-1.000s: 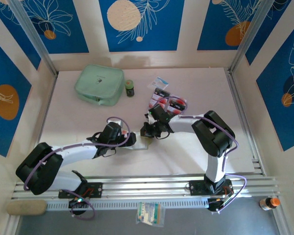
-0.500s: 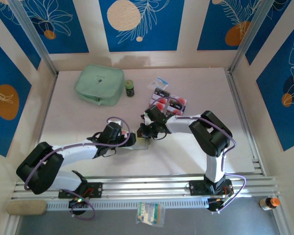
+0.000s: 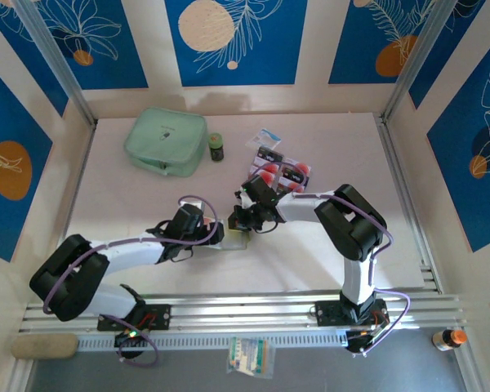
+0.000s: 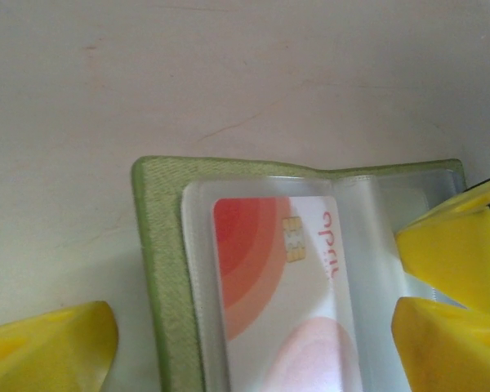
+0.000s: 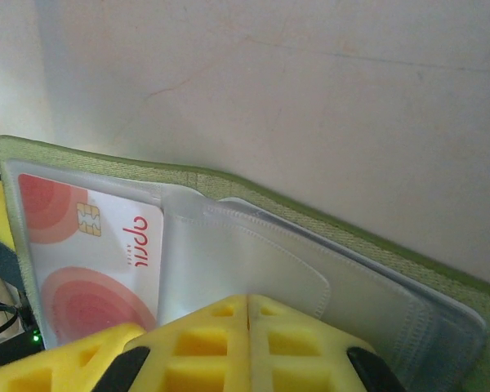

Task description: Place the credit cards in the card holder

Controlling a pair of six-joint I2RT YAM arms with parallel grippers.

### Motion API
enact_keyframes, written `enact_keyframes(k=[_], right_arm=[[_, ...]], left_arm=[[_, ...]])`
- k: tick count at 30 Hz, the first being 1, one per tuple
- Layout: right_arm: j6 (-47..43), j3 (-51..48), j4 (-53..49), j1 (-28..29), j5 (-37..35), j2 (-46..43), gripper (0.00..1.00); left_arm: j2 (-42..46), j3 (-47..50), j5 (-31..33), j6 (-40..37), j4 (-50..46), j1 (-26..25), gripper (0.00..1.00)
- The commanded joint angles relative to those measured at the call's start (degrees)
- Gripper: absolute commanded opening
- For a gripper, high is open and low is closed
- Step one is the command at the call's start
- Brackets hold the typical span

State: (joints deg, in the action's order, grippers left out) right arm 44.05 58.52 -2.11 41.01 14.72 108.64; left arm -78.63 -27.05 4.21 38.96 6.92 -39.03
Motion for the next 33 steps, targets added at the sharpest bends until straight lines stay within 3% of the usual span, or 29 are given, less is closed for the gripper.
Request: enact_keyframes(k=[1,7,14,20,33], right_arm=[[0.9,0.9,0.0,0.1,1.7,0.8,0.0],[1.1,0.9,0.3,0.1,2.0,0.7,0.0],[1.2,0.7,0.4,0.2,2.0,0.9,0.0],[1.5,0.7,0.5,0.4,2.0,1.2,0.0],[2.1,0.2,1.5,0.1,2.6,0.8,0.0]], left_arm=[[-2.7,0.2,-2.7,-0.4,-0.2,-0.7,0.85],[-3.1,0.2,-2.7,-0.5,-0.1,-0.7,0.84],[1.9,0.1,-2.1,0.5,-0.9,-0.8,0.96],[2.5,-1.9,-2.9,-0.7,-2.4,-1.0,0.99],[-3.6,-1.9,0.2,-2.9,-4.6,-2.8,0.92]])
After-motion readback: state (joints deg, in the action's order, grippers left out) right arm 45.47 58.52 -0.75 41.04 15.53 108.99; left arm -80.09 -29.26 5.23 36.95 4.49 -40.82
